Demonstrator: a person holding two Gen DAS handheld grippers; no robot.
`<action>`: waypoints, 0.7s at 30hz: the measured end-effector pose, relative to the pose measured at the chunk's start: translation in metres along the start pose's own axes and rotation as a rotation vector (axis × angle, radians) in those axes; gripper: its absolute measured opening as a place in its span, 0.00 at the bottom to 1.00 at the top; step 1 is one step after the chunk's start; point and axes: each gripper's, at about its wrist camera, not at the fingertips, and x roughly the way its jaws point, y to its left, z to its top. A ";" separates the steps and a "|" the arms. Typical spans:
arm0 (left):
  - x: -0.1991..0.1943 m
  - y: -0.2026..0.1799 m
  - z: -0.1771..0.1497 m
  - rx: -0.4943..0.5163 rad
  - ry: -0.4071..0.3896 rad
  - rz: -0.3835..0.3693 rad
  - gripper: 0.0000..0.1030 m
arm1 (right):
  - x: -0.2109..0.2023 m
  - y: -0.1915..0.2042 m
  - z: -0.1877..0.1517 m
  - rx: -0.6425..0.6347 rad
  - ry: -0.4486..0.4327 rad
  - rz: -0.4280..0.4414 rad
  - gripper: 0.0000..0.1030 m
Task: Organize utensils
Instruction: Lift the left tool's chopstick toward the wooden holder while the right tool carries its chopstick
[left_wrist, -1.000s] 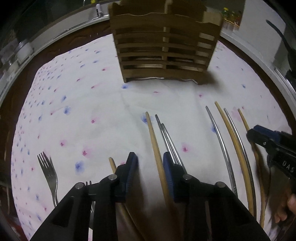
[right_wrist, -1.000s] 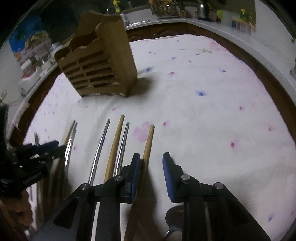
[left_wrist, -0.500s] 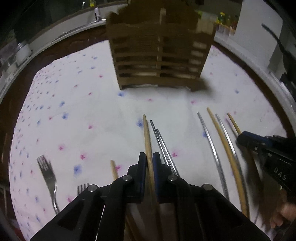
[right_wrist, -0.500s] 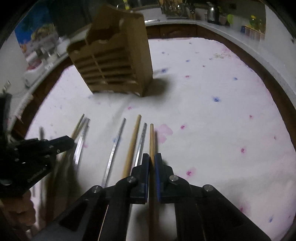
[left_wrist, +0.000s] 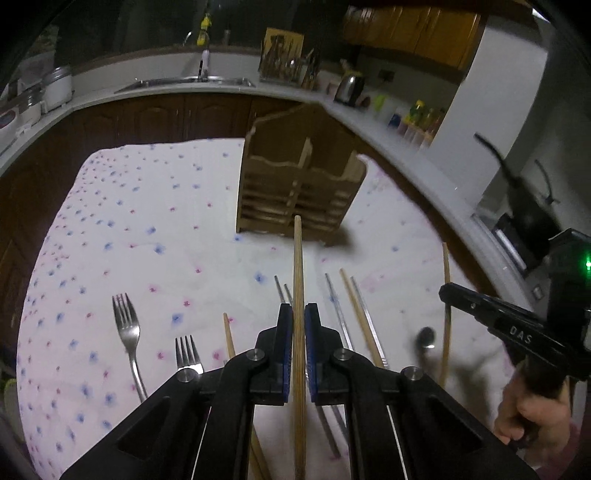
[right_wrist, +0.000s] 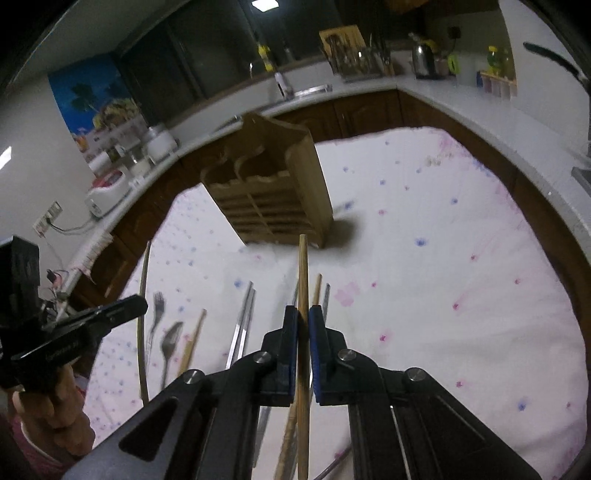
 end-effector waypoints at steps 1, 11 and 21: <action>-0.010 0.001 -0.003 -0.007 -0.021 -0.012 0.04 | -0.006 0.002 0.001 -0.002 -0.014 0.005 0.06; -0.082 0.017 -0.020 -0.074 -0.224 -0.073 0.04 | -0.058 0.031 0.018 -0.083 -0.196 0.013 0.06; -0.086 0.024 -0.039 -0.104 -0.287 -0.101 0.04 | -0.070 0.051 0.028 -0.121 -0.243 0.039 0.06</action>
